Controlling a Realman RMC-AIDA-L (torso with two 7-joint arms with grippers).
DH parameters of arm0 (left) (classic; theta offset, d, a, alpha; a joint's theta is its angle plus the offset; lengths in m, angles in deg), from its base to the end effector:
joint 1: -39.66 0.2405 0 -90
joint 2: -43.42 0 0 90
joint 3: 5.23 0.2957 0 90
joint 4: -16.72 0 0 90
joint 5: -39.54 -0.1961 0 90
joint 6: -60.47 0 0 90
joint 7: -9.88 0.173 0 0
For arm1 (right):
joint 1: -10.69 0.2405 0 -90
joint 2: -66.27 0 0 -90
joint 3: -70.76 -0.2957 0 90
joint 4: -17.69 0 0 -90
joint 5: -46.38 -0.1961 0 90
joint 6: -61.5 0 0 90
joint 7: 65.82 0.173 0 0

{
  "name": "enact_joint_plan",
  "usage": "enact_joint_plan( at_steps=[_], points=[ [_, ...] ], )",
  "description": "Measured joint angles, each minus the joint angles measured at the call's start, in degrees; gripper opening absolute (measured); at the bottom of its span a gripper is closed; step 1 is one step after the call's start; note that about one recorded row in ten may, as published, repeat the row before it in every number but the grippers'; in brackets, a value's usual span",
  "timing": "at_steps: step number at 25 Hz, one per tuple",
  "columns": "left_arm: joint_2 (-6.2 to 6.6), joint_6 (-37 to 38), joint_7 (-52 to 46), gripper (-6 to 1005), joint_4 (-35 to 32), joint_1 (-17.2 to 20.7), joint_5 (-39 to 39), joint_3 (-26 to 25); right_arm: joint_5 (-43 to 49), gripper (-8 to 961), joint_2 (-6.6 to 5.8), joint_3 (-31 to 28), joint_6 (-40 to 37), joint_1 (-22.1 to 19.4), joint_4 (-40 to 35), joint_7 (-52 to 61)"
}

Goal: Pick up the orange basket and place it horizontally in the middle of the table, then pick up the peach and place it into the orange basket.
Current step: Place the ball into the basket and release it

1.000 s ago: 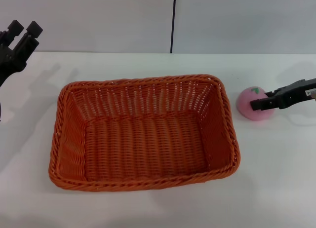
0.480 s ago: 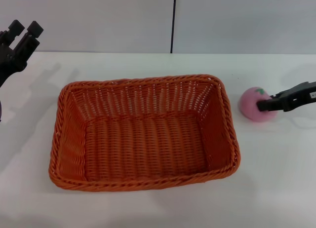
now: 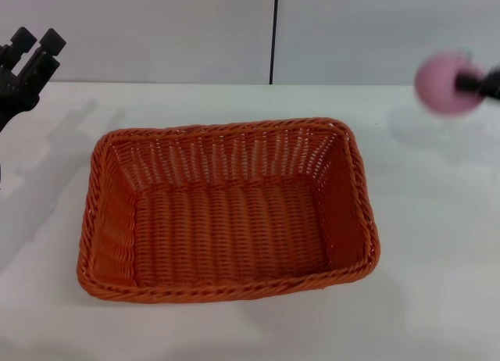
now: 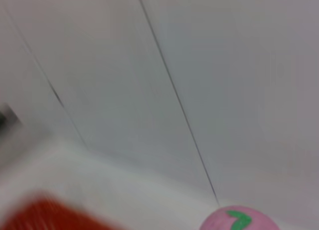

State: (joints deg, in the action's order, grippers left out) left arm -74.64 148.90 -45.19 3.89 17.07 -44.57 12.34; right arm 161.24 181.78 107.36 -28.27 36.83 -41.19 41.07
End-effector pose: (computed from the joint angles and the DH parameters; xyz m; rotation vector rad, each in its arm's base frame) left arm -0.3302 0.3352 0.0174 -1.7913 -0.7051 -1.2204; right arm 0.2870 0.3681 0.0529 -2.4514 0.9120 0.6145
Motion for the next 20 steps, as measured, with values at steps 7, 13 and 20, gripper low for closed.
enact_joint_plan(
  at_steps=[7,13,20],
  points=[
    [-0.03,0.41,-0.57,605,0.00,-0.02,0.01,-0.06,-23.71,131,0.87,0.65,-10.98,-1.77,5.35,-15.07],
    [-0.06,0.39,-0.57,605,0.05,-0.65,0.00,0.27,-16.53,105,1.00,8.00,-11.00,7.37,16.97,-20.08],
    [-0.10,0.13,-0.57,605,0.15,-0.84,0.00,0.36,-11.95,116,1.05,8.02,-10.68,8.75,17.90,-19.22]
  ],
)
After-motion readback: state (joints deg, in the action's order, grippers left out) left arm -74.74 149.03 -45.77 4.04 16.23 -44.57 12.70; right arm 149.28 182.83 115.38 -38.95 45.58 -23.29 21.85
